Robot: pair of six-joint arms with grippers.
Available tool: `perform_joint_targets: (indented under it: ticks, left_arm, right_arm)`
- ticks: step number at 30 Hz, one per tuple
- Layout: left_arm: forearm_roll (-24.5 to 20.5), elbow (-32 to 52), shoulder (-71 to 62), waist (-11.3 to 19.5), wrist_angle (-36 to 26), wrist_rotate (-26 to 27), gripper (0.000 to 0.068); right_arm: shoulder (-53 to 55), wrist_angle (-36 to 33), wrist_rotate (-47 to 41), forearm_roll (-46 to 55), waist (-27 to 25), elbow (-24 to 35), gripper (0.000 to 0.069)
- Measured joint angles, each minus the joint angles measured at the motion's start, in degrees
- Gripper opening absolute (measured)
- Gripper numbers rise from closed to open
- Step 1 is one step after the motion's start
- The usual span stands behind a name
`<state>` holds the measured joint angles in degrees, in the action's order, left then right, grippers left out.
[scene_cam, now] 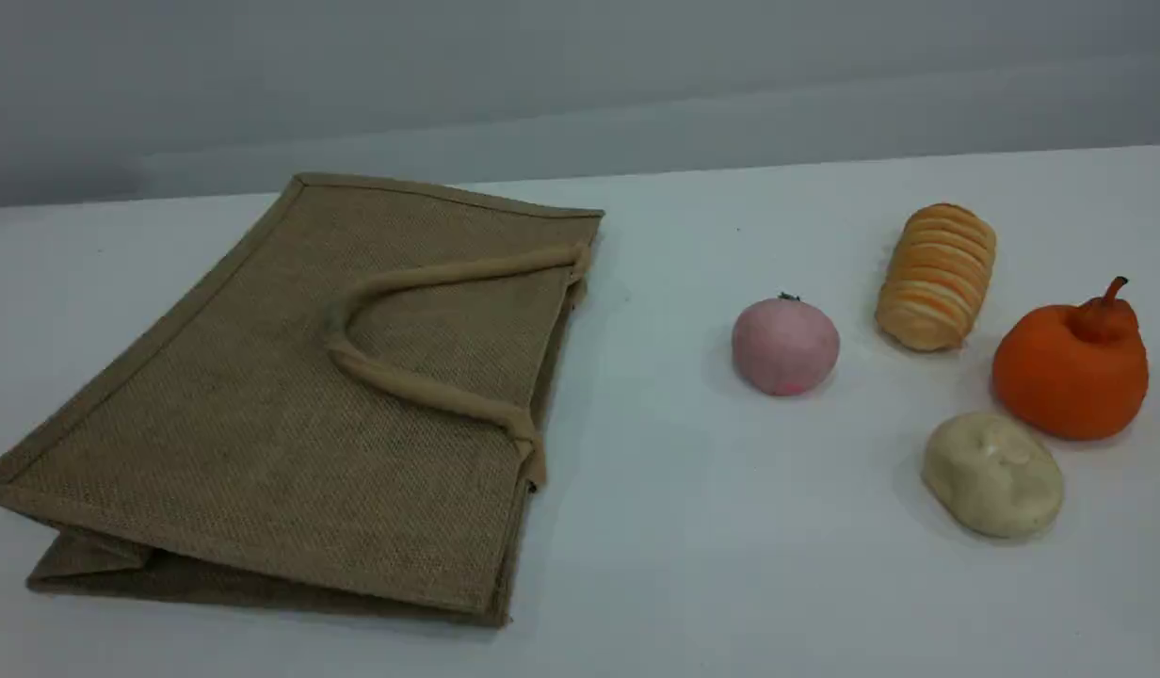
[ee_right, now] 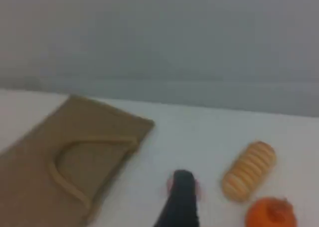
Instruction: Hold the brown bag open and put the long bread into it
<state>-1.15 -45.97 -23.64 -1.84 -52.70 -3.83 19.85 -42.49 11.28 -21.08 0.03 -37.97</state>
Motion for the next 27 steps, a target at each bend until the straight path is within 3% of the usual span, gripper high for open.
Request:
perform_joint_targets:
  ticks: [10, 15, 19, 27]
  left_arm:
    - [1.1, -6.2, -27.8, 0.0, 9.0, -0.1, 0.0461]
    - [1.9, -6.2, -39.4, 0.0, 13.4, -0.1, 0.0461]
    - [5.0, -6.2, -46.6, 0.0, 16.0, 0.5, 0.0461]
    - [8.9, -6.3, -54.5, 0.0, 21.4, 2.1, 0.0461]
  right_arm:
    - [23.3, 8.6, 13.3, -15.0, 0.0, -0.8, 0.0585]
    - [29.4, 10.7, 13.4, -16.5, 0.0, -0.8, 0.0585]
    - [33.2, 11.3, 14.1, -20.1, 0.0, -0.8, 0.0585]
    - [39.7, 16.4, 19.9, -27.6, 0.0, -0.8, 0.0585]
